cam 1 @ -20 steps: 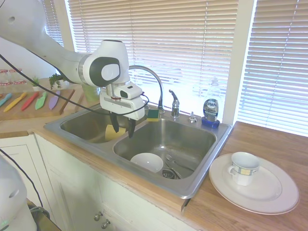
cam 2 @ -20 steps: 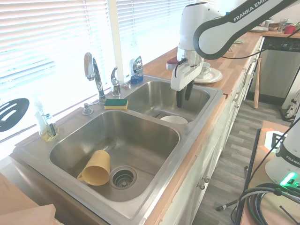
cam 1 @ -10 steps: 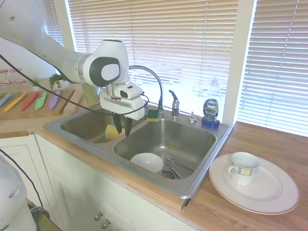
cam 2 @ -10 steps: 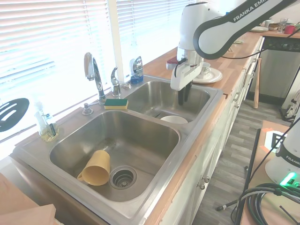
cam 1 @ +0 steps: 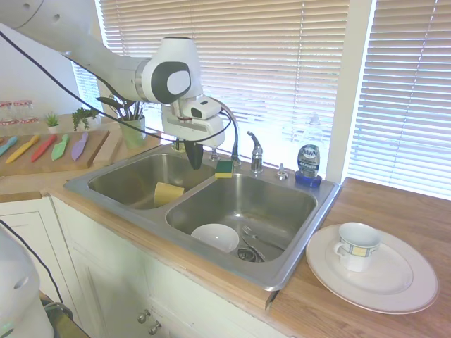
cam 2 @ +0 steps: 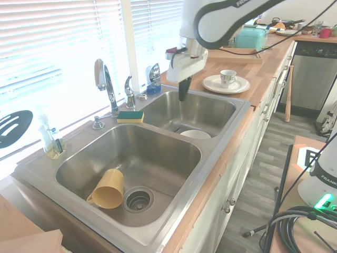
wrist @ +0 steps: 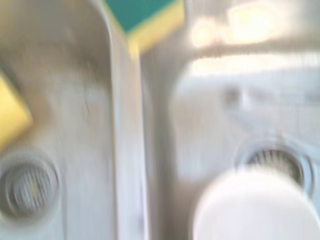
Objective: Turn off the faucet
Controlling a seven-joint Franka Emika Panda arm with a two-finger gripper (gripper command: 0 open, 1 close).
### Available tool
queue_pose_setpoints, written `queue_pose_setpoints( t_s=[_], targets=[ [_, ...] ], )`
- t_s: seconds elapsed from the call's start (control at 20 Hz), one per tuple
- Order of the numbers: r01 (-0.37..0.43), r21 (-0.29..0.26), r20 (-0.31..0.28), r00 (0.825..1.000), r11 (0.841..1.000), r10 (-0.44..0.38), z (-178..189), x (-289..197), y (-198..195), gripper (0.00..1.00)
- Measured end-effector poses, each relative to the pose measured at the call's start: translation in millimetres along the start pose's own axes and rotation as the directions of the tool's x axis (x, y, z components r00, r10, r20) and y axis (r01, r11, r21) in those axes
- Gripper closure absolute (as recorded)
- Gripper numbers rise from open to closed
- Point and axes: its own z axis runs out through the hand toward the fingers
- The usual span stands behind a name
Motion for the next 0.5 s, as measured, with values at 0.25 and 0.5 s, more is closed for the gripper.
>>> queue_pose_setpoints(
  t_s=[0.25, 0.5],
  targets=[
    [-0.032, 0.045, -0.053, 0.998, 0.998, 0.035, -8, 38, -60, 1.0],
    [-0.087, 0.156, -0.139, 0.984, 0.984, 0.109, -21, 79, -104, 1.0]
  ],
)
